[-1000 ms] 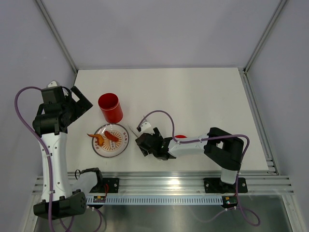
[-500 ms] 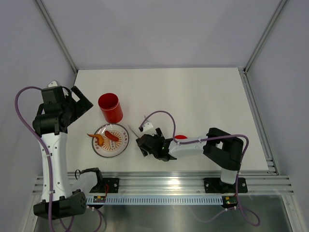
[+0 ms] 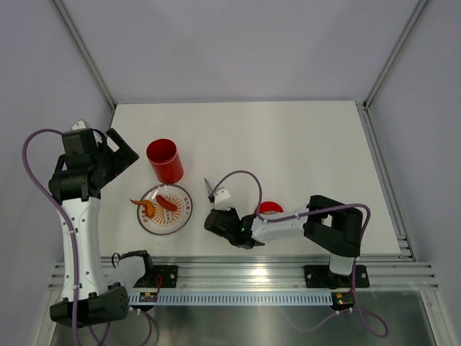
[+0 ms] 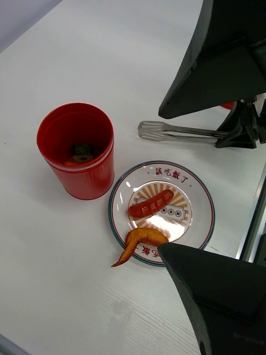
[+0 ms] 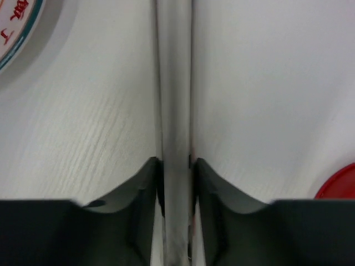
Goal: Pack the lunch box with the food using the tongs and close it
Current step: Adjust the clamp at the center of the board, then pick up the fake food from the plate.
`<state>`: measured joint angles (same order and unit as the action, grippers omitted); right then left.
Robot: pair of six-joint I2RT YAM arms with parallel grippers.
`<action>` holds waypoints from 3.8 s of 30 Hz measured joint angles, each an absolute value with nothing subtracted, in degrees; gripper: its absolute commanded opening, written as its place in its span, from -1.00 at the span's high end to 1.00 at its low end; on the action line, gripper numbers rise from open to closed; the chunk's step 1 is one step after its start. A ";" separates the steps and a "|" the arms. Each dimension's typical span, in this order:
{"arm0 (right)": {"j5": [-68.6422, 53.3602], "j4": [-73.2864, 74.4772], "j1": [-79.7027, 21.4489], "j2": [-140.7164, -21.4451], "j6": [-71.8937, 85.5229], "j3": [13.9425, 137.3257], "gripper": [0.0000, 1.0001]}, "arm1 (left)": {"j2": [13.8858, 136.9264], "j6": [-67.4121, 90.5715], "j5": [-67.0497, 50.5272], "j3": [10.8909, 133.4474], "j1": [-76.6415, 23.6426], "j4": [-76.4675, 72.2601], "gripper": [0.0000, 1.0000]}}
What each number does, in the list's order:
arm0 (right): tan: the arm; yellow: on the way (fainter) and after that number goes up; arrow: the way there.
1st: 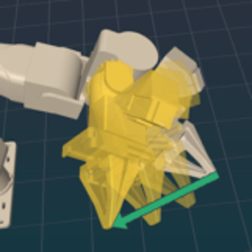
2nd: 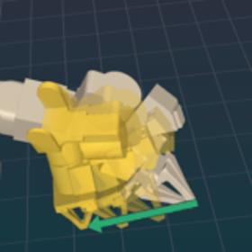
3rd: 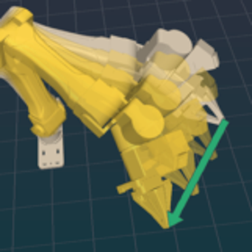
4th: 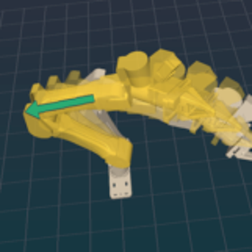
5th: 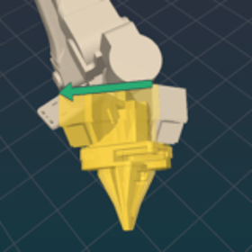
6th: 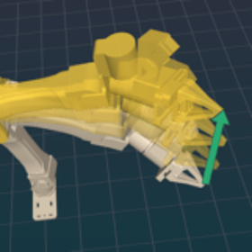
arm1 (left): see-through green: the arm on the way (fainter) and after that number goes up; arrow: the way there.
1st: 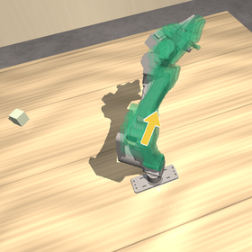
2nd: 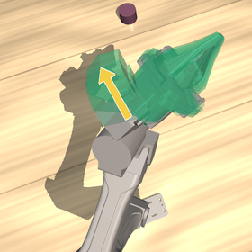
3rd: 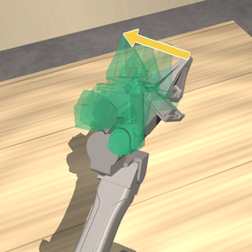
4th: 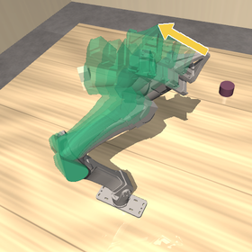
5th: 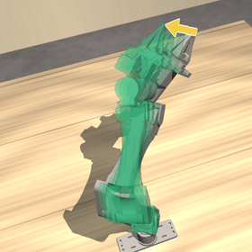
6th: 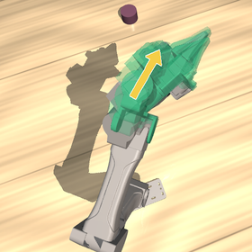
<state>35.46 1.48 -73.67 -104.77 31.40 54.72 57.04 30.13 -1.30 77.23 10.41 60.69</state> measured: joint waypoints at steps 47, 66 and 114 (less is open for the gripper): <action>3.31 57.89 -65.87 -106.56 16.91 103.57 0.35 | 56.88 30.09 -1.43 76.36 10.41 60.31 -0.98; 4.08 58.13 -66.89 -111.87 15.99 104.92 0.13 | 57.14 30.09 -1.39 76.36 10.41 60.34 -0.98; 8.91 58.15 -71.79 -122.37 9.93 116.88 -0.08 | 57.14 30.06 -1.32 76.36 10.41 60.34 -0.98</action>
<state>8.91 58.15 -71.79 -122.37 9.93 116.88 57.14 30.06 -1.32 76.36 10.41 60.34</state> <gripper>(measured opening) 0.553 0.987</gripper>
